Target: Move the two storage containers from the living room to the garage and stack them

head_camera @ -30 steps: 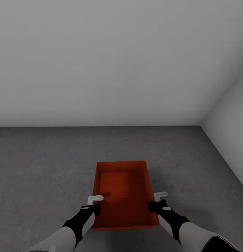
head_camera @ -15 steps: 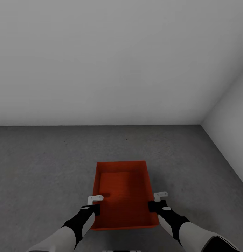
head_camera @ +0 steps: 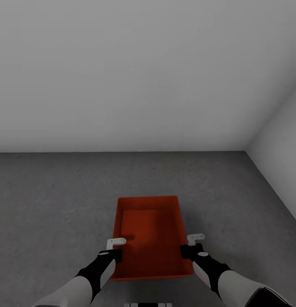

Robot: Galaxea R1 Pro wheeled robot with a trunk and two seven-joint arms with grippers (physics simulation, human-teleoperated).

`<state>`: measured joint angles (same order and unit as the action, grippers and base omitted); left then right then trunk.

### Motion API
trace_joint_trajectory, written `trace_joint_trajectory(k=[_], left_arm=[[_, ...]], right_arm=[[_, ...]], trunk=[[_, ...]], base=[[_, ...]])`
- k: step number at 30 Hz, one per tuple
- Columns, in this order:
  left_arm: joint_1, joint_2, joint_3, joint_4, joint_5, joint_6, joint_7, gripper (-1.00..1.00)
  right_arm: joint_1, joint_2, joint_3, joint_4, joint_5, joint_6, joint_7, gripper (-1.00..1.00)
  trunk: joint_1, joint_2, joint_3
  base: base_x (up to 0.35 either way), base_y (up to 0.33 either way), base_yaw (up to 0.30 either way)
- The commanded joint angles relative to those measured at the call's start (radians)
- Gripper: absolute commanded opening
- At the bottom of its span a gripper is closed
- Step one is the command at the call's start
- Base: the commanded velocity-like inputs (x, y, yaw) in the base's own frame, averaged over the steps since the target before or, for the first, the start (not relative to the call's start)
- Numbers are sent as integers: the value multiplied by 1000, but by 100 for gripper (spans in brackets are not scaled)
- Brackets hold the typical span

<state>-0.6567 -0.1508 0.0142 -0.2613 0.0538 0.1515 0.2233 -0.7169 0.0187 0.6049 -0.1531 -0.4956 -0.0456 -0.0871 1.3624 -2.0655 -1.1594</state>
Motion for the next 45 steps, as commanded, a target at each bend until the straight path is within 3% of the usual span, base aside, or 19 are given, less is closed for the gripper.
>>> trace_joint_trajectory(k=[1,26,27,28,29,45], left_arm=[[0,1,-10,-6,-14,7,8,-100],[0,2,-10,-8,-16,7,10,-100],[0,2,-10,-8,-16,7,10,-100],[0,2,-10,-8,-15,7,10,-100],[0,1,-10,-8,-16,7,10,100],[0,3,-8,-7,-15,6,8,100]], right_arm=[[-1,-2,-11,15,-14,-5,-10,-100],[-1,-2,-11,15,-8,-7,-10,-100],[-1,-2,-11,15,-8,-7,-10,100],[-1,-2,-11,15,-8,-7,-10,100],[-1,-3,-11,15,-8,-7,-10,100],[-1,-3,-10,15,-6,-7,-8,100]], trunk=[[4,-8,-4],[4,-8,-4],[4,-8,-4],[4,-8,-4],[4,-8,-4],[4,-8,-4]], base=[[0,0,0],[0,0,0],[0,0,0],[0,0,0],[0,0,0],[0,0,0]])
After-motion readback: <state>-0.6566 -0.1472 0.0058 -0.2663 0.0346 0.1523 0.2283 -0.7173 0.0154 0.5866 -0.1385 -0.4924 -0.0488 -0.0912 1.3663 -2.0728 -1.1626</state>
